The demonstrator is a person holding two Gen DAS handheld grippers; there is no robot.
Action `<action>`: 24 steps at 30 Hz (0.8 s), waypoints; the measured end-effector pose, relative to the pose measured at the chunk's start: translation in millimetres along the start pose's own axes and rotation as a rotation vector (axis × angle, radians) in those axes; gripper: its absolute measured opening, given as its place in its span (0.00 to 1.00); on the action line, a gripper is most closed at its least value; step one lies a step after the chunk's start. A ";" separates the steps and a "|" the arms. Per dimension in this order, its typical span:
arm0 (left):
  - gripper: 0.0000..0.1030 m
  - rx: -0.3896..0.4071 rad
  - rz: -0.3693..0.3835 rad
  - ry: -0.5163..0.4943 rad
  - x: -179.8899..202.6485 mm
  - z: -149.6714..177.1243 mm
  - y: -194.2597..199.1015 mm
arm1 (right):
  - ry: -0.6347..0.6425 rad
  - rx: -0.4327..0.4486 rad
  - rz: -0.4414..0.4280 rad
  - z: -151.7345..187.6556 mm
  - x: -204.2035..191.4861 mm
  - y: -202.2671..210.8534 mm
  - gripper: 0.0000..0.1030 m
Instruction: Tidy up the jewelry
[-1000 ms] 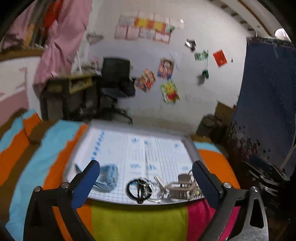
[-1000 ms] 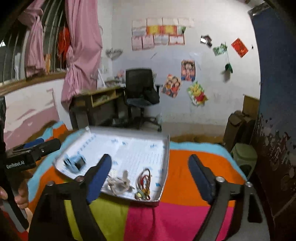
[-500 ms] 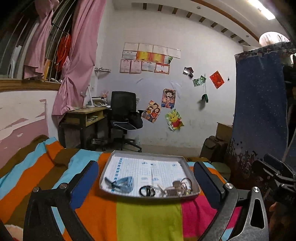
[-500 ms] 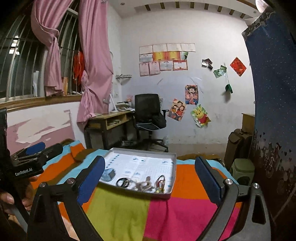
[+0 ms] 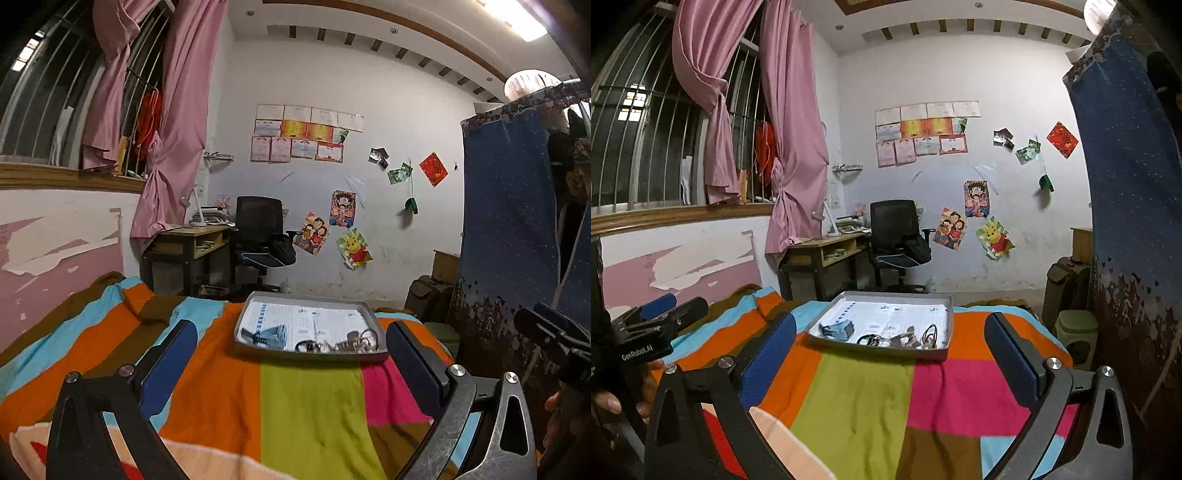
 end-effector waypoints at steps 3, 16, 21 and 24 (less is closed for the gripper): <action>1.00 0.000 -0.015 0.000 -4.0 20.7 15.2 | -0.001 0.004 0.011 20.6 -3.8 16.0 0.98; 1.00 -0.052 -0.045 0.014 -17.1 72.6 21.5 | 0.044 -0.034 0.068 66.9 -14.2 31.3 0.98; 1.00 -0.053 -0.048 0.008 -16.7 73.5 20.2 | 0.035 -0.044 0.066 66.3 -13.5 25.9 0.98; 1.00 -0.055 -0.049 0.007 -17.5 74.5 18.7 | 0.035 -0.047 0.066 66.1 -14.3 22.7 0.98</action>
Point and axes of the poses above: each gripper's, at about its wrist camera, not at the fingertips, and y roughly against the way its jaws point, x to its right, z to its underside, the point moved 7 cm from there along -y, roughly the way its jaws point, and after that the axes turned 11 degrees about -x, right-handed, at the moved point
